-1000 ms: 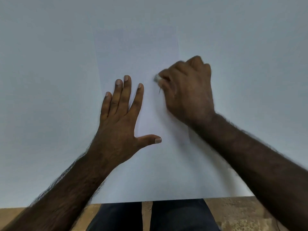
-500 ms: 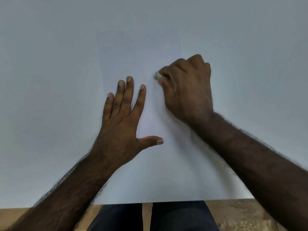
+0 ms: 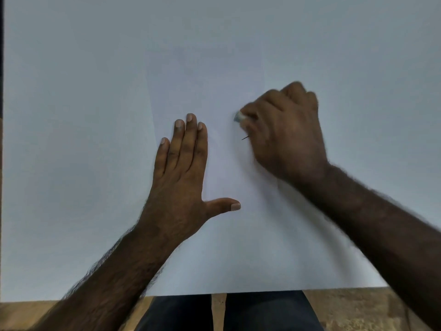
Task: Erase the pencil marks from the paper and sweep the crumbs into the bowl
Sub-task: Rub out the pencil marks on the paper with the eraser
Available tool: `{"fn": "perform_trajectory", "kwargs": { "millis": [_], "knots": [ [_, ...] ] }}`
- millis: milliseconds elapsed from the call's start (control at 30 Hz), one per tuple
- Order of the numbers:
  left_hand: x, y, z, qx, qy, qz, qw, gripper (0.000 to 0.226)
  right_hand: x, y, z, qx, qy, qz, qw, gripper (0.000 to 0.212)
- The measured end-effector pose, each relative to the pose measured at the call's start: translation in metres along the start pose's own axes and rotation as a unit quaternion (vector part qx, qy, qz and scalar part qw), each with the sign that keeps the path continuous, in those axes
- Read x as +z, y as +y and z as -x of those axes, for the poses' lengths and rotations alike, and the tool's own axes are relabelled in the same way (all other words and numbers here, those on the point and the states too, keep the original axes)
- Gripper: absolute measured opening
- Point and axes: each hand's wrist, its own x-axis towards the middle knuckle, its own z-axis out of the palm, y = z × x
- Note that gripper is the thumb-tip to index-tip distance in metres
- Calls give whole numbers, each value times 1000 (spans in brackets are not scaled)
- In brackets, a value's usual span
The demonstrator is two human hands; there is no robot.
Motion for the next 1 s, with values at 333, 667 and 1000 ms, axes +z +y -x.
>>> {"fn": "perform_trajectory", "kwargs": {
  "millis": [333, 667, 1000],
  "knots": [
    [-7, 5, -5, -29, 15, -19, 999, 132, 1, 9, -9, 8, 0, -36, 999, 13],
    [-11, 3, -12, -46, 35, -49, 997, 126, 5, -29, 3, -74, -60, -41, 995, 20],
    [-12, 4, -11, -57, 28, -48, 997, 125, 1, 8, -35, 41, -32, -106, 993, 15]
  ]
}}
